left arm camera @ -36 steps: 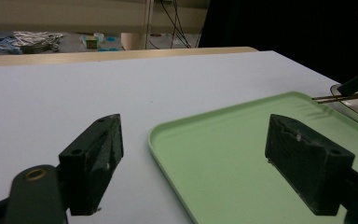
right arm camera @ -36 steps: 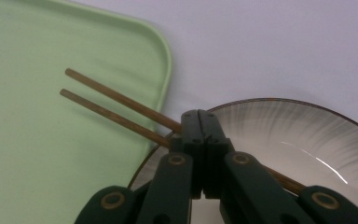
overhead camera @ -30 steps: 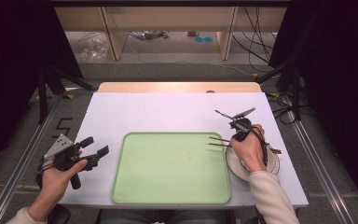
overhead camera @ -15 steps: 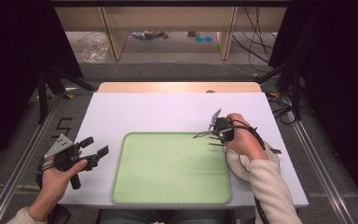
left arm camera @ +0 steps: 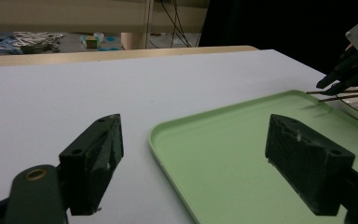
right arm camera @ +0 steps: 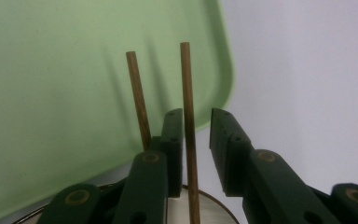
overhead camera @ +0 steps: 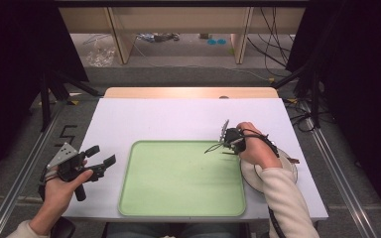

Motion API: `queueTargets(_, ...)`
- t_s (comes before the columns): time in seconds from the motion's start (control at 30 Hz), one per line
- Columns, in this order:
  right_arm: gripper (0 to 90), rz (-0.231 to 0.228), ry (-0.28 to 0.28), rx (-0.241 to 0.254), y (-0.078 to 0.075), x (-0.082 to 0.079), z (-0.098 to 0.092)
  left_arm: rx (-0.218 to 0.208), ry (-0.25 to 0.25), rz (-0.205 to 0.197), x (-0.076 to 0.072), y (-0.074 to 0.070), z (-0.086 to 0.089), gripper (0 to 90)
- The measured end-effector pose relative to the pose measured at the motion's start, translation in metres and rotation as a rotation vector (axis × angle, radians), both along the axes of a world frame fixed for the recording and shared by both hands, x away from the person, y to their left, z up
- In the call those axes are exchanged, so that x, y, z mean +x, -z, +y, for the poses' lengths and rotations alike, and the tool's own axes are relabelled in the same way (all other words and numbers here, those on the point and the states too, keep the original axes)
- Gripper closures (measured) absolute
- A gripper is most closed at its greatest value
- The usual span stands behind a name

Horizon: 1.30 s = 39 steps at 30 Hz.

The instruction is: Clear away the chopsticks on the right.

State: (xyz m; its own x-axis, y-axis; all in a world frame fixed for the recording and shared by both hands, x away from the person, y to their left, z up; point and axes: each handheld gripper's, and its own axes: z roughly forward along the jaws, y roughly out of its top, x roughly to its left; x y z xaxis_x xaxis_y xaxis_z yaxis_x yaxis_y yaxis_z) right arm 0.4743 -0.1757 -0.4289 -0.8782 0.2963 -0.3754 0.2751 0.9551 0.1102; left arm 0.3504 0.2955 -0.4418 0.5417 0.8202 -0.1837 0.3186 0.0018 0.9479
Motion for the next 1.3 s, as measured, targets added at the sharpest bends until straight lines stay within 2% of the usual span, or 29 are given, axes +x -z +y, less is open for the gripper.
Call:
queueTargets(0.07, 76.2, 0.010, 0.017, 0.006, 0.000, -0.001, 0.002, 0.000, 0.000, 0.000, 0.000, 0.000, 0.000, 19.1)
queueTargets(0.13, 76.2, 0.010, -0.003, 0.005, 0.002, 0.001, 0.003, 0.000, 0.000, 0.000, 0.000, 0.000, 0.000, 19.1)
queueTargets(0.27, 77.3, 0.020, 0.021, 0.000, 0.005, 0.000, 0.005, 0.001, 0.000, 0.000, 0.000, 0.000, 0.000, 19.1)
queueTargets(0.5, 82.6, 0.018, 0.009, -0.017, 0.010, 0.001, 0.007, 0.001, 0.001, 0.000, 0.000, 0.000, 0.000, 19.1)
queueTargets(0.6, 86.4, 0.005, 0.000, -0.026, 0.010, 0.001, 0.007, 0.000, 0.001, -0.001, 0.000, 0.000, 0.000, 19.1)
queueTargets(0.83, 87.3, -0.020, -0.029, -0.039, 0.006, 0.001, 0.007, 0.000, 0.001, -0.001, 0.000, 0.000, 0.000, 19.0)
queueTargets(0.97, 87.4, -0.061, -0.040, -0.020, -0.001, 0.000, 0.008, 0.001, 0.001, -0.001, 0.000, 0.000, 0.000, 19.0)
queueTargets(1.03, 87.4, -0.095, -0.064, 0.000, -0.007, 0.001, 0.008, 0.000, 0.001, -0.002, 0.000, 0.000, 0.000, 19.0)
queueTargets(1.13, 87.5, -0.143, -0.056, 0.038, -0.018, 0.000, 0.009, -0.001, 0.001, -0.002, 0.000, 0.000, 0.000, 19.0)
queueTargets(1.17, 87.5, -0.170, -0.082, 0.032, -0.022, 0.001, 0.008, -0.003, 0.001, -0.002, 0.000, 0.000, 0.000, 19.0)
queueTargets(1.23, 87.5, -0.208, -0.069, 0.074, -0.032, 0.000, 0.008, -0.004, 0.000, -0.003, 0.000, 0.000, 0.000, 19.0)
queueTargets(1.27, 87.5, -0.210, -0.066, 0.089, -0.035, 0.000, 0.008, -0.003, 0.002, -0.005, 0.000, 0.000, 0.001, 19.0)
queueTargets(1.3, 87.5, -0.215, -0.031, 0.114, -0.040, -0.003, 0.009, -0.002, 0.002, -0.004, 0.000, 0.000, 0.001, 19.0)
